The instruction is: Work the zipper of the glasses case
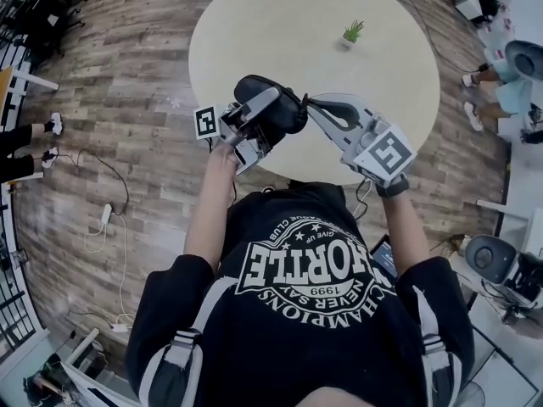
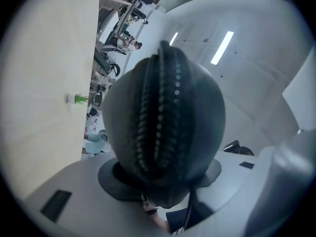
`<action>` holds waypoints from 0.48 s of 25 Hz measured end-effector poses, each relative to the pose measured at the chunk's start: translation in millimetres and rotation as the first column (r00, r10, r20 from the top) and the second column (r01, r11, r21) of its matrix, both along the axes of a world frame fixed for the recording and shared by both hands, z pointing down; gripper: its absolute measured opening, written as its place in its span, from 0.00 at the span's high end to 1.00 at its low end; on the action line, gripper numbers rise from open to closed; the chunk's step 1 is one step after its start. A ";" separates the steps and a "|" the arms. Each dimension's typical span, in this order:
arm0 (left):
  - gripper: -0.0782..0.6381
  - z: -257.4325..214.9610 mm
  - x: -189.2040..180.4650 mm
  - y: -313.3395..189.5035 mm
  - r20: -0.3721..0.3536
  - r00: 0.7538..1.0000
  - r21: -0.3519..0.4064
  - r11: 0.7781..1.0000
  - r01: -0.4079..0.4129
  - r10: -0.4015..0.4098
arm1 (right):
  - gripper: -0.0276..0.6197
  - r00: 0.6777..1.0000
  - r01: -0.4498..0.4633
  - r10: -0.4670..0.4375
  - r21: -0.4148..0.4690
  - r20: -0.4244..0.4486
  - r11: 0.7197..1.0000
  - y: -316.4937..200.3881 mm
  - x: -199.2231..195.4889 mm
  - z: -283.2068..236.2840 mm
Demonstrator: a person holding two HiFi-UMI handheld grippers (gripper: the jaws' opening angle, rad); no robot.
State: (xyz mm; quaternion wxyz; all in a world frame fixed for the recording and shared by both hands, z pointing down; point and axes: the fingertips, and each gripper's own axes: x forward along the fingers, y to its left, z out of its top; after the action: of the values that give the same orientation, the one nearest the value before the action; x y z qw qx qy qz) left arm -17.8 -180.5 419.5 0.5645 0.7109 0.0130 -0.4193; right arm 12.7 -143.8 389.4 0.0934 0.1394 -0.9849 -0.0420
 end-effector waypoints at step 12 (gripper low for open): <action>0.55 20.8 94.6 75.2 0.359 0.884 0.183 0.906 -0.381 0.299 | 0.90 0.992 0.044 -0.051 -0.071 -0.114 0.997 -21.8 2.5 31.6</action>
State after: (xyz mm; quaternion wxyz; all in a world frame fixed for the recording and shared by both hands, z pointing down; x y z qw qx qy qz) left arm 76.8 -105.3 440.2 0.5306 0.8211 0.0981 -0.1860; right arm 15.2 -165.7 421.0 0.1539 0.1099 -0.9818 -0.0183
